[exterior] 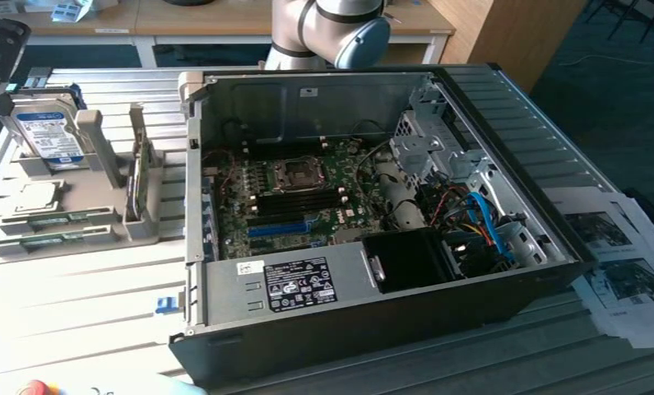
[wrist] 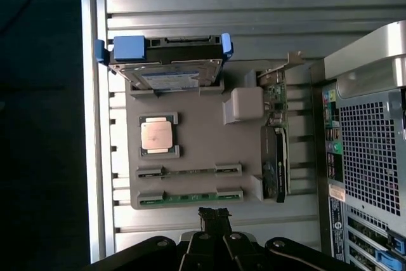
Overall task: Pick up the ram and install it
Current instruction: 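Reach for the ram, then pick up the ram and move it above insertion slot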
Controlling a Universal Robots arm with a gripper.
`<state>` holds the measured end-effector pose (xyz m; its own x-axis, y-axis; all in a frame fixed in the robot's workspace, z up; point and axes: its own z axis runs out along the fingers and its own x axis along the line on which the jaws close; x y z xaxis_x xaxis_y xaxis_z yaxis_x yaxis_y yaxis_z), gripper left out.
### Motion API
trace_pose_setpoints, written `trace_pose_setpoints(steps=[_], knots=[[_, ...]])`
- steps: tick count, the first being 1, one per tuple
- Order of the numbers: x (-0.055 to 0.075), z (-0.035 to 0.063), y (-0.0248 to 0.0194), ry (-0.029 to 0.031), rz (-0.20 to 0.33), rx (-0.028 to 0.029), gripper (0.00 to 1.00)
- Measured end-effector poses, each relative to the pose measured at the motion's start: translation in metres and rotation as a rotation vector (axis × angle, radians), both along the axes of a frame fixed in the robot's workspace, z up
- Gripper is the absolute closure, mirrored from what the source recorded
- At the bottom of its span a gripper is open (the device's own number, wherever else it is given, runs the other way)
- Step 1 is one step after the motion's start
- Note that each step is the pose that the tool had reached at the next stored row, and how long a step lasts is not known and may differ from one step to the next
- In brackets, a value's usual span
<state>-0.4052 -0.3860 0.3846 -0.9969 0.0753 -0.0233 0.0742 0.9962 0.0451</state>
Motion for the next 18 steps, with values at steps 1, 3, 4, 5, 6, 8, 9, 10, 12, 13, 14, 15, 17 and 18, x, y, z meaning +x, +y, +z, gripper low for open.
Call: trace_pose_setpoints(steps=[1, 3, 4, 5, 6, 8, 9, 10, 12, 13, 14, 15, 17, 18], knots=[[0.0000, 0.0000, 0.0007, 0.0000, 0.000, -0.0001, 0.90], [0.0000, -0.0002, 0.0023, 0.0000, 0.000, -0.0001, 0.90], [0.0000, -0.0003, 0.0030, -0.0001, 0.000, 0.0000, 0.90], [0.0000, -0.0004, 0.0036, -0.0001, 0.000, 0.0000, 0.90], [0.0000, -0.0004, 0.0042, 0.0000, 0.000, 0.0000, 0.90], [0.0000, -0.0006, 0.0055, -0.0001, 0.000, 0.0000, 0.90], [0.0000, -0.0006, 0.0060, 0.0000, 0.000, 0.0000, 0.90], [0.0000, -0.0007, 0.0066, 0.0000, 0.000, -0.0001, 0.90], [0.0000, -0.0009, 0.0076, 0.0000, 0.000, 0.0000, 0.90], [0.0000, -0.0010, 0.0082, 0.0000, 0.000, -0.0001, 0.90], [0.0000, -0.0011, 0.0090, 0.0000, 0.000, 0.0000, 0.90], [0.0000, -0.0012, 0.0096, 0.0000, 0.000, 0.0000, 0.90], [0.0000, -0.0013, 0.0098, 0.0000, 0.000, 0.0000, 0.90], [0.0000, -0.0013, 0.0099, 0.0000, 0.000, 0.0000, 0.90]])
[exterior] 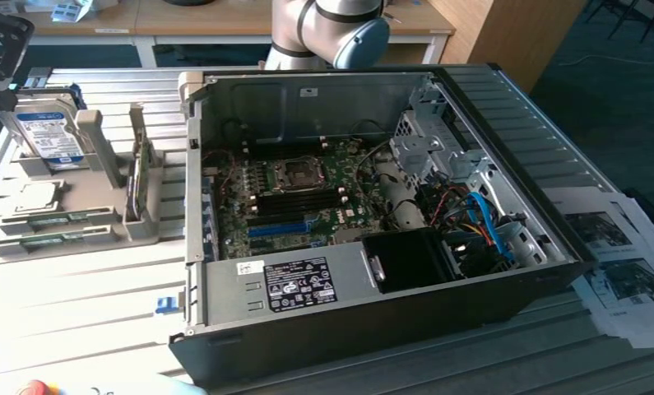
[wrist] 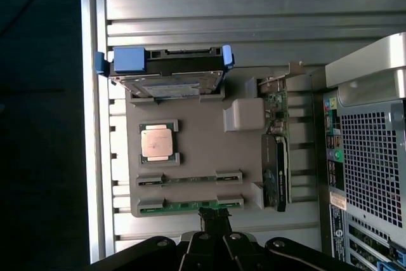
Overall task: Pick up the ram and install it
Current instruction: 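Pick up the ram and move it above insertion slot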
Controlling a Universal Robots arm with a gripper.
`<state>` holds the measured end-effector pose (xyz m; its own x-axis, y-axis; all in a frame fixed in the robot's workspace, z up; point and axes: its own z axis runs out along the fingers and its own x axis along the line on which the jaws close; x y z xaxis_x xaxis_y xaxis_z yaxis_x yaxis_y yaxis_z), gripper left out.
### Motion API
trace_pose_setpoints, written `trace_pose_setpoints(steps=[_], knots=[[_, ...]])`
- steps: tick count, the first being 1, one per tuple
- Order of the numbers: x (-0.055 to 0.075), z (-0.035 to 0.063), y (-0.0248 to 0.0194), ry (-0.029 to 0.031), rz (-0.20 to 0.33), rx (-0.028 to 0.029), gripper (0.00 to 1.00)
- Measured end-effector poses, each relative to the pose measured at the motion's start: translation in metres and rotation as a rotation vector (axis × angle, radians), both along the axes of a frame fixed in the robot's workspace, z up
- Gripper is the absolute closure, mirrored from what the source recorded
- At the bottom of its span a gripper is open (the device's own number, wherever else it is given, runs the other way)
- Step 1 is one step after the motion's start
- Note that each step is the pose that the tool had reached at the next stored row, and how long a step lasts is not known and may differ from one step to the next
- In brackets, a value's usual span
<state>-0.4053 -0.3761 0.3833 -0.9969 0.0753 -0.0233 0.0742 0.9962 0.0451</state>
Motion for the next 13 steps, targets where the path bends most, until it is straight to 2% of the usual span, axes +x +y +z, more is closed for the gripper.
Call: trace_pose_setpoints(steps=[13], knots=[[0.0000, 0.0000, 0.0000, 0.0000, 0.008, 0.0000, 0.90]])
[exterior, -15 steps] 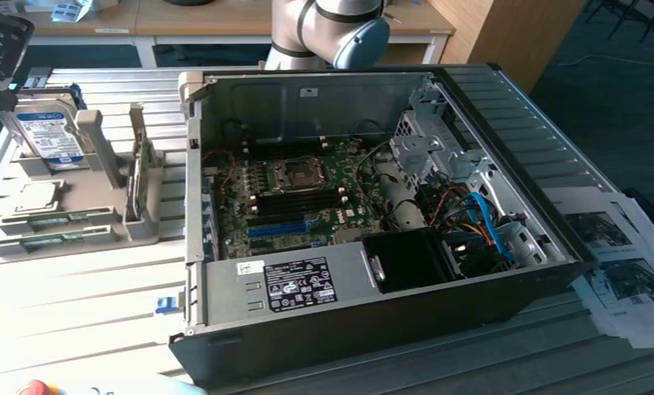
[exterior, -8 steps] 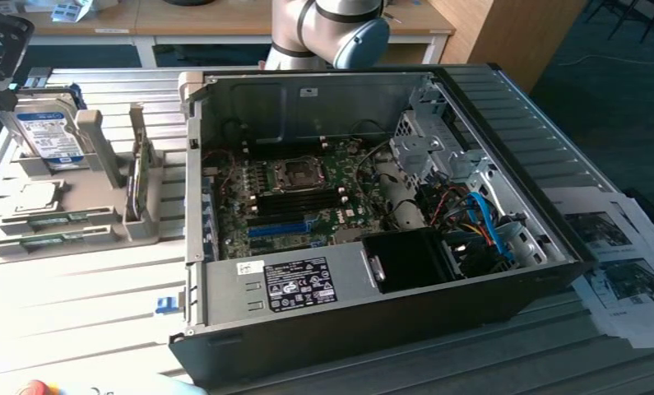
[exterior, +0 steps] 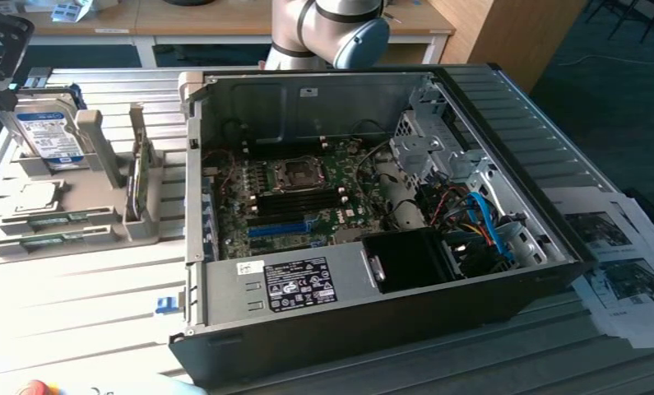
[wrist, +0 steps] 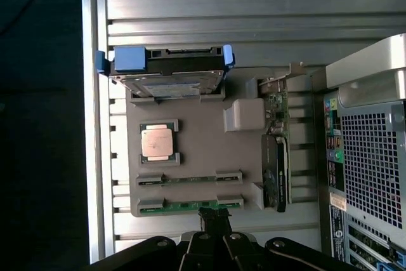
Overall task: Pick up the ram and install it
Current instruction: 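Pick up the ram and move it above insertion slot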
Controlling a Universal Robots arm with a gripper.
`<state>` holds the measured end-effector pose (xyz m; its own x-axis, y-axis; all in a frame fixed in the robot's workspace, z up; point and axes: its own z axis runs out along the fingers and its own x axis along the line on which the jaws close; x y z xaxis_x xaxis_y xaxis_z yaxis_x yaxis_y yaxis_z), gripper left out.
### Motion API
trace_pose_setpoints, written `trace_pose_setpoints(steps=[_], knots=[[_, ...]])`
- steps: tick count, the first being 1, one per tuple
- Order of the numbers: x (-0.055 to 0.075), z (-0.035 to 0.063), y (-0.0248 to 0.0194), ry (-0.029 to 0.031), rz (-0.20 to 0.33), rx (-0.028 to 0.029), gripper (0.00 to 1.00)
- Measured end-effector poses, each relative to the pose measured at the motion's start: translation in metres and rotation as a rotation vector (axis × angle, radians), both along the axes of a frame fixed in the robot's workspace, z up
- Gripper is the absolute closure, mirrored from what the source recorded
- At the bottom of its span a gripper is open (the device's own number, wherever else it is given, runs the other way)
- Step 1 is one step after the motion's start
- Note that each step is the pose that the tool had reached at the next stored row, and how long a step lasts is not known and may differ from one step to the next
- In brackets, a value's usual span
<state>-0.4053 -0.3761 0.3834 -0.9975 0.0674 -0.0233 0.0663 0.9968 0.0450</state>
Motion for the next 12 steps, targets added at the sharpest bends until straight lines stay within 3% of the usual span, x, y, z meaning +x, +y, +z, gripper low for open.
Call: trace_pose_setpoints(steps=[6, 12], knots=[[0.0000, 0.0000, 0.0000, -0.0001, 0.026, 0.0000, 0.90], [0.0000, 0.0000, 0.0000, 0.0000, 0.086, 0.0000, 0.90]])
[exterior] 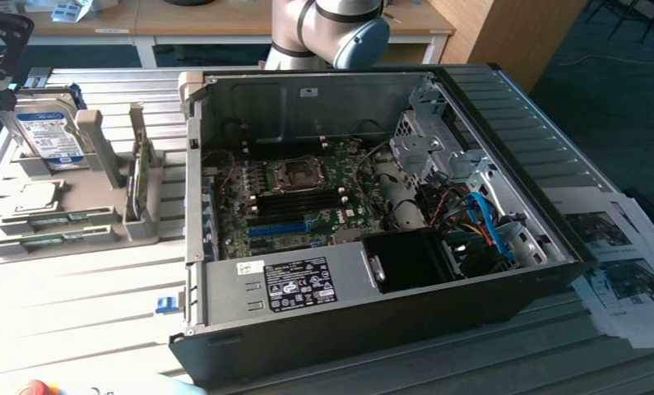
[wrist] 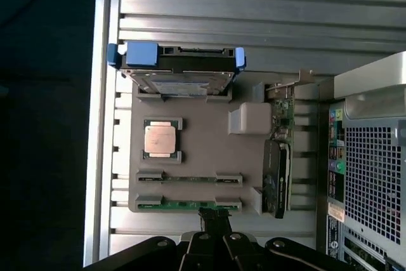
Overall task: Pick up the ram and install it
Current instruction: 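Pick up the ram and move it above insertion slot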
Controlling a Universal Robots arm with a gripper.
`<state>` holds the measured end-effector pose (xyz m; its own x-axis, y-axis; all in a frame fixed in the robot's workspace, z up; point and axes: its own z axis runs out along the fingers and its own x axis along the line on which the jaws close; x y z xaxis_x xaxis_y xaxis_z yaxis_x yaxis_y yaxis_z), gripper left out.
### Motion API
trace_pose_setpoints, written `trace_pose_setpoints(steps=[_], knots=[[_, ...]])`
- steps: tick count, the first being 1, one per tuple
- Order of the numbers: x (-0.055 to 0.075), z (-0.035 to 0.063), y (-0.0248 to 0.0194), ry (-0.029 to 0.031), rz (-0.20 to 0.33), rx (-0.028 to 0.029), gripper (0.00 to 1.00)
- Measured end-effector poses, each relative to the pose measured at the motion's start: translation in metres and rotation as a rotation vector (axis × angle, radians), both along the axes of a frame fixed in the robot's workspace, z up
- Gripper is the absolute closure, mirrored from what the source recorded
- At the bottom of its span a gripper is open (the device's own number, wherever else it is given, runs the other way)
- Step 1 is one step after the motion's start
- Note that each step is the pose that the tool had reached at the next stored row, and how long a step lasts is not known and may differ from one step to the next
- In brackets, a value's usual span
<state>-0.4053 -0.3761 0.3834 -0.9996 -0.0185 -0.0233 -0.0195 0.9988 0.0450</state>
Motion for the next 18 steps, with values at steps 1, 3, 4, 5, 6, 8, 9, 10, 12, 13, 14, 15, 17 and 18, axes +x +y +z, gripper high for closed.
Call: trace_pose_setpoints(steps=[1, 3, 4, 5, 6, 8, 9, 10, 12, 13, 14, 15, 17, 18], knots=[[0.0000, 0.0000, 0.0000, 0.0000, 0.012, 0.0000, 0.90], [0.0000, 0.0000, 0.0000, 0.0000, 0.037, 0.0000, 0.90], [0.0000, 0.0000, 0.0000, 0.0000, 0.049, 0.0001, 0.90], [0.0000, 0.0000, 0.0000, 0.0000, 0.062, 0.0000, 0.90], [0.0000, -0.0001, 0.0000, -0.0001, 0.075, 0.0000, 0.90], [0.0000, 0.0000, 0.0000, 0.0000, 0.102, 0.0000, 0.90], [0.0000, 0.0000, 0.0000, 0.0000, 0.116, 0.0000, 0.90], [0.0000, -0.0001, 0.0000, 0.0000, 0.130, 0.0001, 0.90], [0.0000, 0.0000, 0.0000, 0.0000, 0.160, 0.0000, 0.90], [0.0000, 0.0000, 0.0000, 0.0000, 0.175, 0.0000, 0.90], [0.0000, -0.0001, 0.0000, 0.0000, 0.191, 0.0000, 0.90], [0.0000, -0.0001, 0.0000, -0.0001, 0.207, 0.0000, 0.90], [0.0000, 0.0000, 0.0000, 0.0000, 0.241, 0.0000, 0.90], [0.0000, -0.0001, 0.0000, -0.0001, 0.257, 0.0000, 0.90]])
